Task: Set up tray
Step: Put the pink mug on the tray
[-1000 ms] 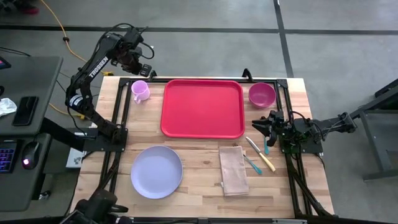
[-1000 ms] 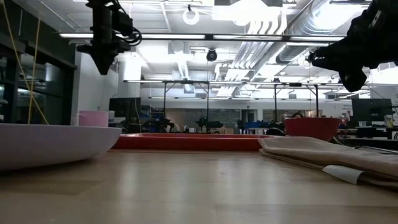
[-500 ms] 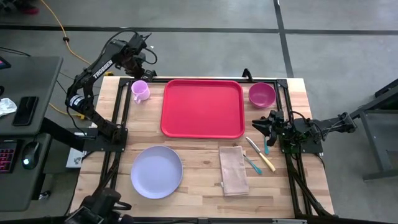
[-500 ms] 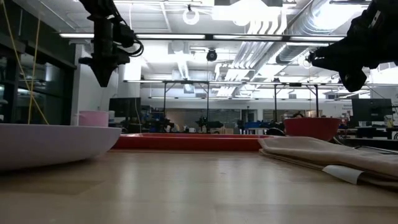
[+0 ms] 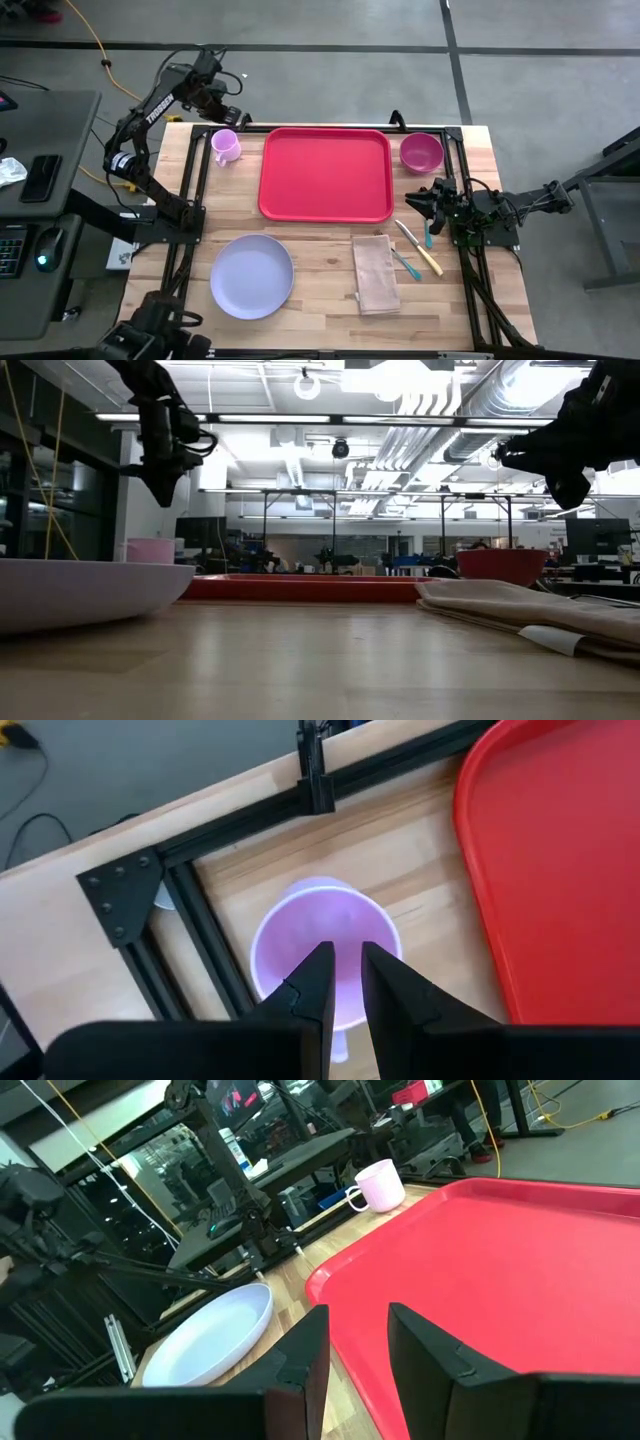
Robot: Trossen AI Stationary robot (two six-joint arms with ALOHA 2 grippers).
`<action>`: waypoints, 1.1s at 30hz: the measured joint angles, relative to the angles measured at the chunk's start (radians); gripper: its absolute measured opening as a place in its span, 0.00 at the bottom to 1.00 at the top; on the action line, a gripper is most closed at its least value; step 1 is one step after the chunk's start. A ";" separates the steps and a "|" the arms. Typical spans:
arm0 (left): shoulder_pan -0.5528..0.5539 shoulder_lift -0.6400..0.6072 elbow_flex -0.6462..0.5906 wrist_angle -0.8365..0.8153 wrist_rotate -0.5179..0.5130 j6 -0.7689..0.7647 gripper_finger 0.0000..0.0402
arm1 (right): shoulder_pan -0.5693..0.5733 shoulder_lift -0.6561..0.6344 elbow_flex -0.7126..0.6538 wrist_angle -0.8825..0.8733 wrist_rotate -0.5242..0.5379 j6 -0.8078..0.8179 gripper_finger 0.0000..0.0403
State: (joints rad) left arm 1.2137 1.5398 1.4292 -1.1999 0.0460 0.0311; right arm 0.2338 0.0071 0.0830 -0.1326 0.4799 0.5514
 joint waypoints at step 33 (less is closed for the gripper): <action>0.010 0.014 0.001 0.037 -0.050 -0.083 0.21 | 0.000 0.000 0.000 0.000 0.000 0.021 0.21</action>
State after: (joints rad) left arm 1.2240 1.5539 1.4300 -1.1629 -0.0044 -0.0522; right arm 0.2337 0.0071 0.0830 -0.1326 0.4797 0.5724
